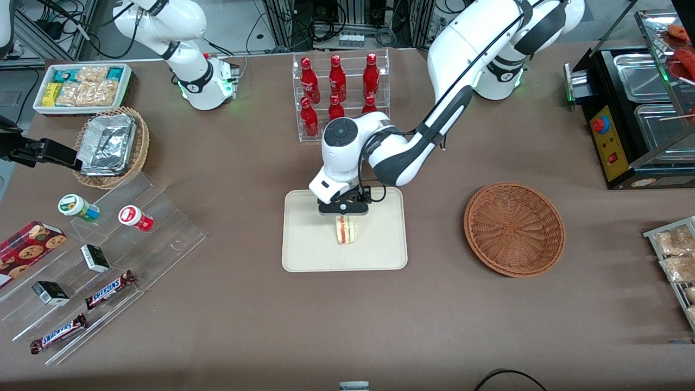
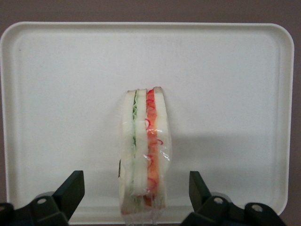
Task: Place sandwich from basket to tray
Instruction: 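Lower the sandwich onto the tray and open the left gripper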
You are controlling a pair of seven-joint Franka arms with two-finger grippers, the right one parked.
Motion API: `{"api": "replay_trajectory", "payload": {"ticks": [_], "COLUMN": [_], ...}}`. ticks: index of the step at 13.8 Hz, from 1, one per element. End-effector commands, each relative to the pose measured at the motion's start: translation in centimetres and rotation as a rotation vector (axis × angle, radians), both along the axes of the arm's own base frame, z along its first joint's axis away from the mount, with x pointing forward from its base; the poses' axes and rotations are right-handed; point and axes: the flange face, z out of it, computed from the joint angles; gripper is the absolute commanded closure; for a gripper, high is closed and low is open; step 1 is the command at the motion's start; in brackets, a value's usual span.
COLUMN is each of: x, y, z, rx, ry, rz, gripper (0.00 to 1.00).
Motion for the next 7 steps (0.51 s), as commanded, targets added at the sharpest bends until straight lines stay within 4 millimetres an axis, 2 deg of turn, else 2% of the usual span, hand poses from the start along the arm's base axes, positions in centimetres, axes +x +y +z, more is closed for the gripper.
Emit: {"api": "replay_trajectory", "payload": {"ticks": [1, 3, 5, 7], "x": [0.8, 1.7, 2.3, 2.4], "y": [1.9, 3.9, 6.4, 8.6], "z": [5.8, 8.9, 13.6, 17.0], "rx": [0.048, 0.044, 0.041, 0.052], "ry": [-0.028, -0.004, 0.013, 0.020], "rz": [0.125, 0.199, 0.254, 0.294], "gripper": [0.02, 0.02, 0.02, 0.02]}}
